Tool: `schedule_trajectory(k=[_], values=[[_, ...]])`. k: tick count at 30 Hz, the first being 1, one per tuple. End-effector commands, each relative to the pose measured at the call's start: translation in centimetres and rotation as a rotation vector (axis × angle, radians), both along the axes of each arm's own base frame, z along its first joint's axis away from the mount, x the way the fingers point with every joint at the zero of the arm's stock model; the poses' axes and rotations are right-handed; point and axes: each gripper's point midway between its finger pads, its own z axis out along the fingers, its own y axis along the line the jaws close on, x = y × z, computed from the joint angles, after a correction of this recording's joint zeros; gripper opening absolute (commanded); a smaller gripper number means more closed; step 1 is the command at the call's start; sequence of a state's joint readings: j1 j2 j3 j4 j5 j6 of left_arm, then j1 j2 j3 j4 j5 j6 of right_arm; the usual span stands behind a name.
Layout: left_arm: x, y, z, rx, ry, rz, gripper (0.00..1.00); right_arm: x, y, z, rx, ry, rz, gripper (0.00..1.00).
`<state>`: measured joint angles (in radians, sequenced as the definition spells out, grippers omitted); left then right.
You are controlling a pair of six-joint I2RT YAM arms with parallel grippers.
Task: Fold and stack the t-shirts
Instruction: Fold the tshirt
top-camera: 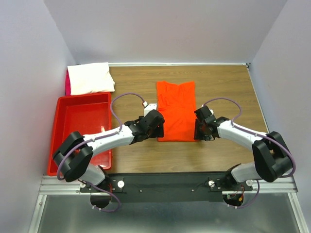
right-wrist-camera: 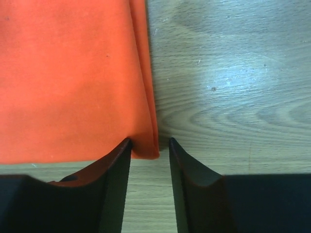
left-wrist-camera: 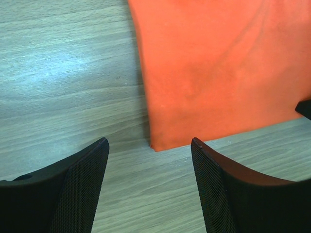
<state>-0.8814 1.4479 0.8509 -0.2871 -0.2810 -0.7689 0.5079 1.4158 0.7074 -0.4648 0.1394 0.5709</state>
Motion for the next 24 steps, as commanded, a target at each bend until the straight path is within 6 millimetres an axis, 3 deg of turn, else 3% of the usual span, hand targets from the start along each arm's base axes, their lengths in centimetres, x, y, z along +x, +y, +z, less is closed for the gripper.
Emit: schedule_trajectory(k=[1, 3, 10, 13, 18, 24], values=[[0.4, 0.3, -0.3, 0.045, -0.017, 0.012, 0.76, -2.9, -1.7, -3.0, -0.083, 0.096, -0.02, 0.41], [0.4, 0.3, -0.5, 0.052, -0.012, 0.008, 0.75, -3.1, -1.8, -3.2, -0.086, 0.103, -0.019, 0.36], [0.2, -0.6, -1.3, 0.089, 0.015, -0.025, 0.75, -3.2, -1.2, -3.2, -0.089, 0.096, 0.006, 0.02], [-0.1, -0.6, -2.3, 0.127, 0.05, -0.03, 0.72, -3.3, -1.0, -3.1, -0.09, 0.09, 0.015, 0.01], [-0.3, -0.8, -2.9, 0.151, 0.081, -0.024, 0.59, -3.3, -1.0, -3.2, -0.088, 0.088, 0.022, 0.01], [-0.7, -1.0, -3.6, 0.184, 0.109, -0.042, 0.55, -3.2, -0.8, -3.0, -0.079, 0.077, 0.032, 0.01]])
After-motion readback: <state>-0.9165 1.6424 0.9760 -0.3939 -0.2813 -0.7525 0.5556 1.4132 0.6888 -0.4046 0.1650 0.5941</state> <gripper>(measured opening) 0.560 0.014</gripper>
